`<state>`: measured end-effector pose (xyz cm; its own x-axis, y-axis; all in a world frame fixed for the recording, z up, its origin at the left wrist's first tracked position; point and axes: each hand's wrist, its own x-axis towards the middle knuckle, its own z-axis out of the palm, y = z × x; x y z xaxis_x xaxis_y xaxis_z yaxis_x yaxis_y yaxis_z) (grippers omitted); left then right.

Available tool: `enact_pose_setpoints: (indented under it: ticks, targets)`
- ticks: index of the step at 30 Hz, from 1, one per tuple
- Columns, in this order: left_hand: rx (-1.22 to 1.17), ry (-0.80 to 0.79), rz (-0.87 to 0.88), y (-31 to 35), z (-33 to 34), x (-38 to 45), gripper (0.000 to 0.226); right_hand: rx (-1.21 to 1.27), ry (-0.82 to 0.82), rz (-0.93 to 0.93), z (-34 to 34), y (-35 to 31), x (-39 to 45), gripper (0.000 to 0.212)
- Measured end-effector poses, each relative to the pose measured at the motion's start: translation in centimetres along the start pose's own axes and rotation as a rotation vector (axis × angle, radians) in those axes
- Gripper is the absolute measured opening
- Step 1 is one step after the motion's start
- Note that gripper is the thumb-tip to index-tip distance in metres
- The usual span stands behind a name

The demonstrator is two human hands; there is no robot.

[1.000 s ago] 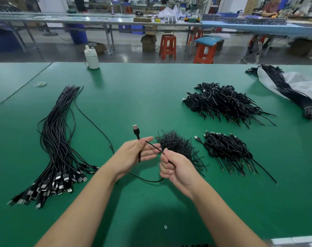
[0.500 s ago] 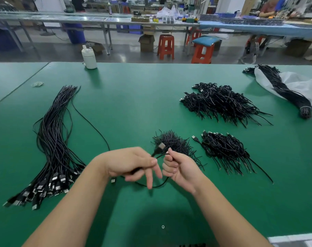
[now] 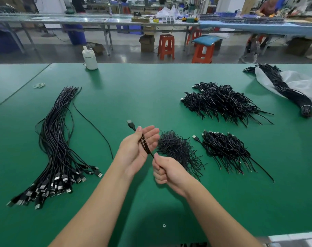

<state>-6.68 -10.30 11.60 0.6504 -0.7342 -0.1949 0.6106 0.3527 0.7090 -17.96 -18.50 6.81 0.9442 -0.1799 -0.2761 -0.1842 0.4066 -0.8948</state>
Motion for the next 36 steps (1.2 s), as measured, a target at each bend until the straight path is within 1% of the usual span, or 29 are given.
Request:
enact_pose_setpoints:
  ticks: [1, 2, 4, 5, 6, 7, 8, 9, 10, 11, 13, 15, 17, 19, 20, 22, 24, 26, 28, 31, 34, 36]
  targets:
    - [0.053, -0.061, 0.001, 0.5, -0.2, -0.3, 0.035, 0.026, 0.006, 0.002, -0.2, -0.3, 0.0, 0.045]
    - [0.101, -0.154, -0.006, 1.1, -0.4, -0.7, 0.035, 0.049, 0.013, 0.004, -0.5, -0.7, 0.0, 0.046]
    - [0.265, -0.417, -0.064, 2.5, -1.2, -1.5, 0.039, 0.061, 0.017, 0.007, -1.1, -1.7, 0.0, 0.048]
    - [0.427, -0.555, -0.111, 3.2, -1.5, -2.0, 0.04, 0.063, 0.013, 0.006, -1.4, -2.2, -0.1, 0.049]
    - [0.64, -0.672, -0.165, 3.7, -1.8, -2.3, 0.041, 0.071, 0.011, 0.002, -1.5, -2.7, -0.1, 0.048]
    - [0.869, -0.749, -0.223, 4.1, -1.8, -2.5, 0.041, 0.085, 0.013, -0.003, -1.7, -3.1, -0.2, 0.047]
    - [1.075, -0.771, -0.275, 4.2, -1.9, -2.7, 0.04, 0.102, 0.017, -0.01, -1.7, -3.5, -0.2, 0.046]
    - [1.221, -0.734, -0.323, 4.2, -1.7, -2.8, 0.039, 0.114, 0.02, -0.019, -1.8, -3.9, -0.3, 0.044]
    - [1.298, -0.644, -0.346, 3.8, -1.4, -2.8, 0.037, 0.111, 0.019, -0.032, -1.7, -4.2, -0.3, 0.042]
    - [1.319, -0.529, -0.328, 3.2, -1.3, -2.7, 0.035, 0.092, 0.016, -0.047, -1.6, -4.5, -0.4, 0.041]
    - [1.213, -0.296, -0.181, 2.0, -1.2, -2.2, 0.032, 0.031, 0.009, -0.073, -1.1, -4.7, -0.5, 0.04]
    - [0.983, -0.151, -0.03, 1.3, -1.4, -1.5, 0.033, -0.049, 0.004, -0.101, -0.5, -4.5, -0.9, 0.038]
    - [0.745, -0.128, 0.031, 0.8, -1.6, -1.2, 0.035, -0.213, 0.038, -0.131, 0.3, -4.0, -1.2, 0.036]
    - [0.524, -0.145, 0.034, 0.1, -1.3, -1.2, 0.037, -0.456, 0.118, -0.191, 1.1, -3.4, -1.2, 0.037]
    - [0.437, -0.129, 0.036, -0.3, -1.1, -1.3, 0.038, -0.563, 0.156, -0.23, 1.3, -3.2, -1.1, 0.038]
    - [0.342, -0.058, 0.045, -1.0, -0.4, -1.4, 0.04, -0.716, 0.213, -0.273, 1.6, -2.9, -0.8, 0.039]
    - [0.304, -0.008, 0.056, -1.3, 0.2, -1.5, 0.039, -0.78, 0.252, -0.265, 1.4, -2.7, -0.6, 0.038]
    - [0.255, -0.004, 0.06, -1.2, 0.4, -1.5, 0.037, -0.744, 0.297, -0.204, 1.2, -2.6, -0.6, 0.041]
    - [0.199, -0.021, 0.039, -1.0, 0.5, -1.6, 0.034, -0.626, 0.306, -0.163, 1.0, -2.5, -0.5, 0.037]
    - [0.133, -0.069, 0.001, -0.7, 0.9, -1.7, 0.032, -0.431, 0.237, -0.203, 0.8, -2.8, -0.5, 0.014]
    - [0.074, -0.159, -0.035, -0.7, 1.4, -1.7, 0.034, -0.196, 0.146, -0.228, 0.5, -3.0, -0.7, 0.033]
    - [0.093, -0.222, -0.061, -0.5, 1.5, -1.9, 0.033, -0.172, 0.148, -0.259, 0.4, -3.2, -0.9, 0.037]
